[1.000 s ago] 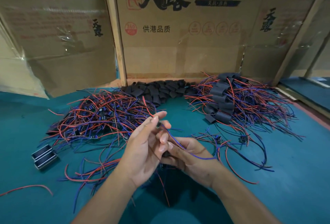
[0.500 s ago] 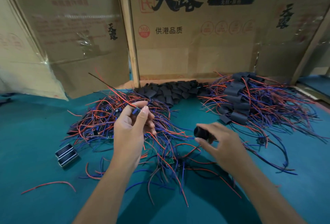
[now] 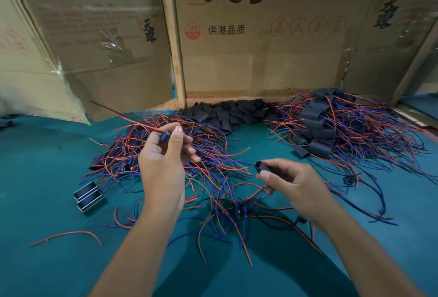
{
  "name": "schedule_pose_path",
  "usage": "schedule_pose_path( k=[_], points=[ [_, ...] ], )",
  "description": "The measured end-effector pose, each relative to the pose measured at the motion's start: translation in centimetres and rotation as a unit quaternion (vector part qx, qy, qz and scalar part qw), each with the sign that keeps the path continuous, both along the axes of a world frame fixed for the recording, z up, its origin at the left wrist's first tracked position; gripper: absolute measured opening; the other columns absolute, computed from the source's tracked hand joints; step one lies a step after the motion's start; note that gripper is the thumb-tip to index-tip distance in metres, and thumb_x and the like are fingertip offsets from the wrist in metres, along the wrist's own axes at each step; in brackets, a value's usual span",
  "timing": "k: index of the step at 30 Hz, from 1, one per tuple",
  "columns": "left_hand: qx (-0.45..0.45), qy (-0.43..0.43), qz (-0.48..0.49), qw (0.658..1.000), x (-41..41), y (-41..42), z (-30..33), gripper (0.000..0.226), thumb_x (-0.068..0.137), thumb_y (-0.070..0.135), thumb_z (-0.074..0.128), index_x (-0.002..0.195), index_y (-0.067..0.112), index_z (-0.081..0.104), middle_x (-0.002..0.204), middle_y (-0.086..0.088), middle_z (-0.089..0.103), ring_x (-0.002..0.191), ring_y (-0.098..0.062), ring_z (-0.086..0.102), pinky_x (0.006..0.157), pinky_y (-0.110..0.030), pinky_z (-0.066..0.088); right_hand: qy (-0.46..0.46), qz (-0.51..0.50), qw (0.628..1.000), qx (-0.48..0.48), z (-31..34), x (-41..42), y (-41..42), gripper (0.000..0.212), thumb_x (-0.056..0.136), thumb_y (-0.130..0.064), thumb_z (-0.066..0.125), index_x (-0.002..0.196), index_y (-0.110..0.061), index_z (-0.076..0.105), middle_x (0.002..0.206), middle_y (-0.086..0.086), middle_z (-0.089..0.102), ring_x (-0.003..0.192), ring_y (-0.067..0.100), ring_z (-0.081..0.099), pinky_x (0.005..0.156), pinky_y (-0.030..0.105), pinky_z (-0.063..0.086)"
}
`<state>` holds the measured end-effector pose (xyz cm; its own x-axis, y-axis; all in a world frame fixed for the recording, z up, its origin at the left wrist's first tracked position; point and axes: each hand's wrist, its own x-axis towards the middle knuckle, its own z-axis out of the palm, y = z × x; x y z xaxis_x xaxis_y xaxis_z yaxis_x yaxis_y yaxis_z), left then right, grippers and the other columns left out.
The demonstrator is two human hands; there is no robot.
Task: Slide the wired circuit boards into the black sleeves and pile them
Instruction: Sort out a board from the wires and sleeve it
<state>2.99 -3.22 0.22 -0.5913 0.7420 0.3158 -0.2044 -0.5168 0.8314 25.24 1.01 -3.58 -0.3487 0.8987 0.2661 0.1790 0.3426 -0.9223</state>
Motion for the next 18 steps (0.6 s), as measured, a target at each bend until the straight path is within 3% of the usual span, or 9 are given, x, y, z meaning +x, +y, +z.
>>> schedule_pose_path(
  k=[3, 7, 8, 10, 13, 15, 18],
  points=[
    [0.002, -0.029, -0.014, 0.999, 0.2, 0.1, 0.1, 0.006, 0.101, 0.008, 0.054, 0.098, 0.008, 0.059, 0.072, -0.006, 0.058, 0.055, -0.013, 0.051, 0.048, -0.023, 0.046, 0.135, 0.043, 0.986, -0.082, -0.5, 0.0, 0.2, 0.034, 0.082, -0.023, 0.064, 0.111, -0.005, 0.066, 0.097, 0.017, 0.073, 0.074, 0.018, 0.066, 0.075, 0.026, 0.055],
    [0.003, -0.044, -0.038, 0.998, 0.5, 0.1, 0.1, 0.007, 0.101, 0.008, 0.053, 0.097, 0.009, 0.059, 0.071, -0.006, 0.057, 0.054, -0.013, 0.051, 0.047, -0.023, 0.045, 0.147, 0.09, 0.98, -0.095, -0.4, -0.1, -0.2, 0.032, 0.085, -0.021, 0.061, 0.114, -0.008, 0.066, 0.102, 0.012, 0.073, 0.082, 0.017, 0.066, 0.078, 0.028, 0.055],
    [0.003, -0.043, -0.042, 0.998, 0.5, 0.1, 0.0, 0.007, 0.101, 0.008, 0.053, 0.097, 0.009, 0.059, 0.071, -0.006, 0.057, 0.054, -0.013, 0.051, 0.048, -0.023, 0.045, 0.129, 0.08, 0.985, -0.076, -0.1, -0.1, -0.4, 0.032, 0.085, -0.022, 0.063, 0.115, -0.011, 0.067, 0.103, 0.01, 0.073, 0.083, 0.015, 0.066, 0.079, 0.03, 0.055],
    [-0.001, -0.025, -0.032, 0.999, 0.5, 0.1, -0.1, 0.007, 0.101, 0.008, 0.054, 0.097, 0.009, 0.059, 0.071, -0.005, 0.057, 0.054, -0.013, 0.051, 0.047, -0.023, 0.046, 0.027, 0.004, 0.998, 0.057, 0.4, 0.0, -0.7, 0.032, 0.085, -0.029, 0.067, 0.115, -0.018, 0.068, 0.104, 0.001, 0.072, 0.09, 0.009, 0.065, 0.085, 0.026, 0.053],
    [-0.013, 0.026, 0.007, 1.0, 0.4, 0.2, -0.3, 0.006, 0.101, 0.008, 0.055, 0.098, 0.008, 0.06, 0.068, -0.003, 0.058, 0.053, -0.014, 0.052, 0.046, -0.025, 0.048, -0.142, -0.105, 0.932, 0.316, 0.9, 0.6, -0.5, 0.036, 0.09, -0.025, 0.066, 0.123, -0.011, 0.065, 0.108, -0.001, 0.062, 0.1, 0.011, 0.056, 0.092, 0.014, 0.039],
    [-0.02, 0.051, 0.025, 0.998, 0.3, 0.2, -0.4, 0.006, 0.101, 0.009, 0.056, 0.1, 0.006, 0.061, 0.066, -0.001, 0.059, 0.051, -0.013, 0.052, 0.045, -0.025, 0.048, -0.168, -0.107, 0.916, 0.348, 1.3, 0.9, -0.5, 0.04, 0.09, -0.021, 0.064, 0.127, -0.008, 0.062, 0.109, 0.003, 0.057, 0.102, 0.013, 0.052, 0.094, 0.013, 0.034],
    [-0.032, 0.081, 0.039, 0.995, 0.1, 0.2, -0.5, 0.008, 0.1, 0.011, 0.057, 0.098, 0.007, 0.063, 0.063, 0.002, 0.058, 0.048, -0.013, 0.05, 0.041, -0.027, 0.046, -0.184, -0.071, 0.922, 0.332, 1.5, 1.1, -0.6, 0.039, 0.092, -0.022, 0.064, 0.129, -0.012, 0.062, 0.11, 0.003, 0.054, 0.102, 0.013, 0.051, 0.093, 0.014, 0.035]
  ],
)
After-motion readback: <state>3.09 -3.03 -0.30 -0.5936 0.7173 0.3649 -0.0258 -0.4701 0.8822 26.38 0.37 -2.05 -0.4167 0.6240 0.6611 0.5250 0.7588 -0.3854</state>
